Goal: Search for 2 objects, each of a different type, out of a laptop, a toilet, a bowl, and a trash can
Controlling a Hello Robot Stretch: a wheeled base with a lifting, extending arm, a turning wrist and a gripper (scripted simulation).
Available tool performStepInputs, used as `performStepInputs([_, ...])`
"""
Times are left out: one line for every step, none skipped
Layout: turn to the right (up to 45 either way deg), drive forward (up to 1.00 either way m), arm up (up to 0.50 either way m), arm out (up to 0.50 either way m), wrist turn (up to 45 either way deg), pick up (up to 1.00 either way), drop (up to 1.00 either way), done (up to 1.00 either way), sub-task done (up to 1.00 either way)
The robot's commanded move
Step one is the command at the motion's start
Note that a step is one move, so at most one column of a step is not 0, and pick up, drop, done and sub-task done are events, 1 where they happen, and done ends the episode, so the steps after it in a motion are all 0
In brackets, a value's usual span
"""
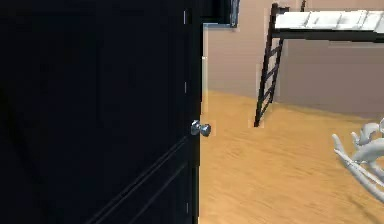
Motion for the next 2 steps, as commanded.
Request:
performStepInputs([-45.0, 0.00, 0.00, 0.00, 0.0, 0.00, 0.00, 0.00, 0.00])
performStepInputs([-45.0, 0.00, 0.00, 0.00, 0.0, 0.00, 0.00, 0.00, 0.00])
